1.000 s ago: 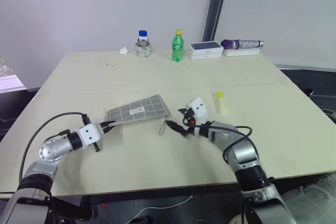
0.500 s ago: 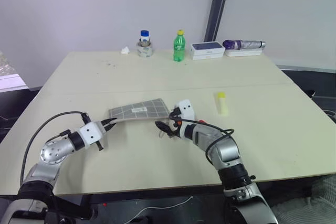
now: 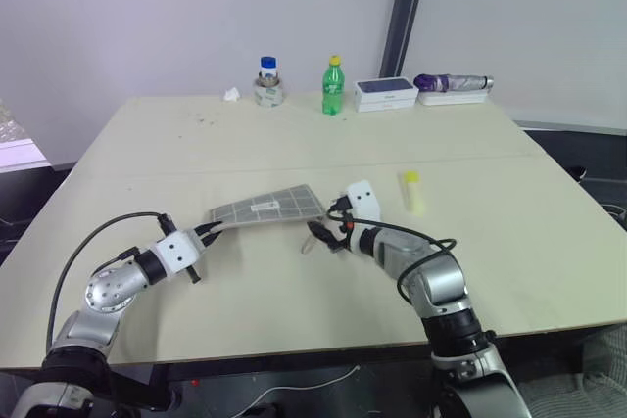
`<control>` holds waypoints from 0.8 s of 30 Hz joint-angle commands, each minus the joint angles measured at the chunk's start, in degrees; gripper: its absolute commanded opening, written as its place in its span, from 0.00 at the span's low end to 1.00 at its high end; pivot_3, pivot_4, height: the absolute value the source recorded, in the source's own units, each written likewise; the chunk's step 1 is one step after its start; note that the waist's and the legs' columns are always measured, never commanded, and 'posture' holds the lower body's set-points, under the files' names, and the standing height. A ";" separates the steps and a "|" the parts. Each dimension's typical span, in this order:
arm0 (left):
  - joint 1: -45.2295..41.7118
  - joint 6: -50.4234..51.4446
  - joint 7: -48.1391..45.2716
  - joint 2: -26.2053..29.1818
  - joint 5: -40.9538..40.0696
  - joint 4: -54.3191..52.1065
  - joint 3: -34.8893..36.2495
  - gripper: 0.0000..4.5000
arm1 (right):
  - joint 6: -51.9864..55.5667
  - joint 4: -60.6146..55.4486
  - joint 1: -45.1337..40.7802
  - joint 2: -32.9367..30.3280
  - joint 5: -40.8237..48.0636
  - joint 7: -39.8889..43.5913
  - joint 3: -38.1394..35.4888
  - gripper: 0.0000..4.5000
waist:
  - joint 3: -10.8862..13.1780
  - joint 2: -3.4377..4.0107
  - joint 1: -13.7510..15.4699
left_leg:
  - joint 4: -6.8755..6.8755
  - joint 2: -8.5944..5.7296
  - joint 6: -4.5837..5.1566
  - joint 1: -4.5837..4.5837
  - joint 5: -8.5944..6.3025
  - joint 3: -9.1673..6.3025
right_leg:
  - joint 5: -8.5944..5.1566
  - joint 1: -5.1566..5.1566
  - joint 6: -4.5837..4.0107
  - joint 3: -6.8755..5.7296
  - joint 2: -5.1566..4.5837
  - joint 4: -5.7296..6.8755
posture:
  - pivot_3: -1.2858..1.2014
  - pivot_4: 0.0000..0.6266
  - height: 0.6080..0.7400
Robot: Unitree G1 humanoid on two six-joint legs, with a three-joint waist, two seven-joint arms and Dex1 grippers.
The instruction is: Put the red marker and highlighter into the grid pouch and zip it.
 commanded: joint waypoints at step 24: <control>4.00 6.28 5.55 -4.16 2.74 -11.43 -0.72 0.00 | -4.33 1.56 -3.98 1.57 -2.27 -0.37 5.23 0.02 | 0.00 0.00 0.02 | 0.00 -0.01 0.00 0.00 0.00 0.00 | 0.00 -0.01 0.00 0.01 -0.01 -0.02 | 0.52 0.24 1.00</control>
